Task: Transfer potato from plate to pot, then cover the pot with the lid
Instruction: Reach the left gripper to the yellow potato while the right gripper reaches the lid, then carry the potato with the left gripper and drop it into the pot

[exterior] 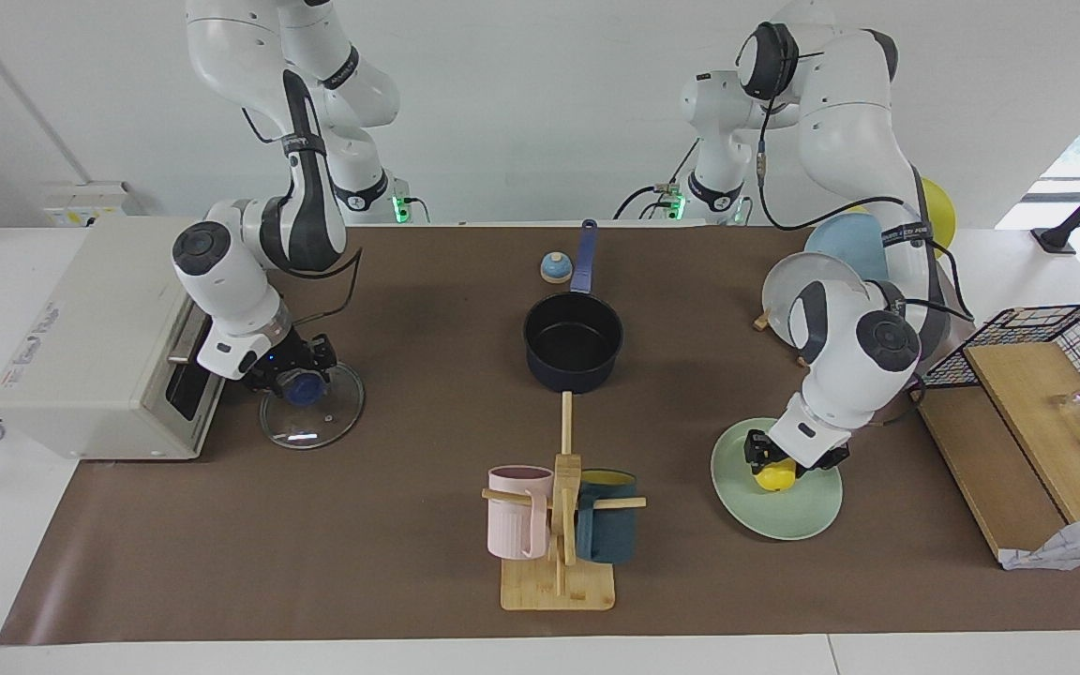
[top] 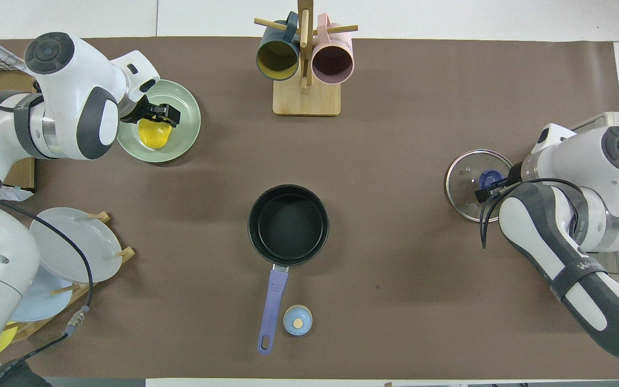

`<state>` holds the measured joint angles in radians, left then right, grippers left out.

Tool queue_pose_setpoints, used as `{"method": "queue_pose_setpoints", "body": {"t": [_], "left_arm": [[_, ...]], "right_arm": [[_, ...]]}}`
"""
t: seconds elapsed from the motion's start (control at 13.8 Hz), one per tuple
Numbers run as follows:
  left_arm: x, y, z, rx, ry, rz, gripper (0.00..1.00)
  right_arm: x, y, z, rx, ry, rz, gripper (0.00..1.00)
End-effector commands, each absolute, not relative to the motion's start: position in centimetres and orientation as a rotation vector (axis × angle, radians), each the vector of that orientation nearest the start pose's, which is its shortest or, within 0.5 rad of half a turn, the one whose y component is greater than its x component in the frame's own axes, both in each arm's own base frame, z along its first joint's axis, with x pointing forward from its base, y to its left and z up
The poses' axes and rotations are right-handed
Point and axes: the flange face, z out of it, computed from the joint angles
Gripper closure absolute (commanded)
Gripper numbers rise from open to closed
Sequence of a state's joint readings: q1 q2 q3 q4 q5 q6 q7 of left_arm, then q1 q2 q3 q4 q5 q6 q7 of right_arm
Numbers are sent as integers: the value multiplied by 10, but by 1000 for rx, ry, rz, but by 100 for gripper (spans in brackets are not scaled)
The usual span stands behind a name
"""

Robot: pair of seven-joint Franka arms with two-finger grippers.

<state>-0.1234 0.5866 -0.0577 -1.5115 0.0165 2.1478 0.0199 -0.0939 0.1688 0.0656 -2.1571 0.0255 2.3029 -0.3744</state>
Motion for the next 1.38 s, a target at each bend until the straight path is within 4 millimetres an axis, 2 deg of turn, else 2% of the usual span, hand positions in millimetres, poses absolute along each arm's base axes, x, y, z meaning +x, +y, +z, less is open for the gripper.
{"method": "queue_pose_setpoints", "body": {"t": [0.0, 0.07, 0.14, 0.29, 0.36, 0.43, 0.58, 0.72, 0.87, 1.01, 1.09, 1.16, 1.23, 1.3], "left_arm": [[697, -118, 330, -3118, 347, -93, 100], [701, -120, 341, -3131, 325, -107, 100], [705, -126, 365, -3153, 283, -95, 100], [702, -130, 424, -3197, 224, 7, 100], [690, -139, 465, -3235, 187, 20, 100], [670, -157, 514, -3277, 96, -40, 100], [621, -207, 554, -3288, 5, -23, 100], [581, -261, 556, -3284, -22, 11, 100], [540, -309, 534, -3292, -16, -17, 100], [488, -346, 485, -3306, 44, -75, 100], [473, -358, 460, -3307, 72, -98, 100], [469, -365, 442, -3296, 86, -79, 100], [468, -371, 427, -3285, 99, -53, 100], [465, -376, 421, -3283, 112, -48, 100]], "right_arm": [[557, -13, 319, -3066, -461, -5, 17], [557, -12, 319, -3066, -459, -5, 16], [557, -12, 319, -3066, -463, -8, 15], [557, -12, 319, -3067, -465, -10, 15], [558, -12, 320, -3067, -465, -14, 15], [559, -9, 320, -3068, -476, -35, 15], [561, -7, 321, -3068, -495, -56, 16], [561, -6, 321, -3067, -498, -56, 19], [561, -6, 320, -3066, -502, -54, 26], [560, -7, 320, -3061, -533, -48, 43], [560, -11, 320, -3058, -545, -39, 51], [559, -13, 320, -3054, -559, -30, 58], [559, -14, 321, -3052, -571, -30, 66], [560, -14, 322, -3050, -571, -17, 72]]}}
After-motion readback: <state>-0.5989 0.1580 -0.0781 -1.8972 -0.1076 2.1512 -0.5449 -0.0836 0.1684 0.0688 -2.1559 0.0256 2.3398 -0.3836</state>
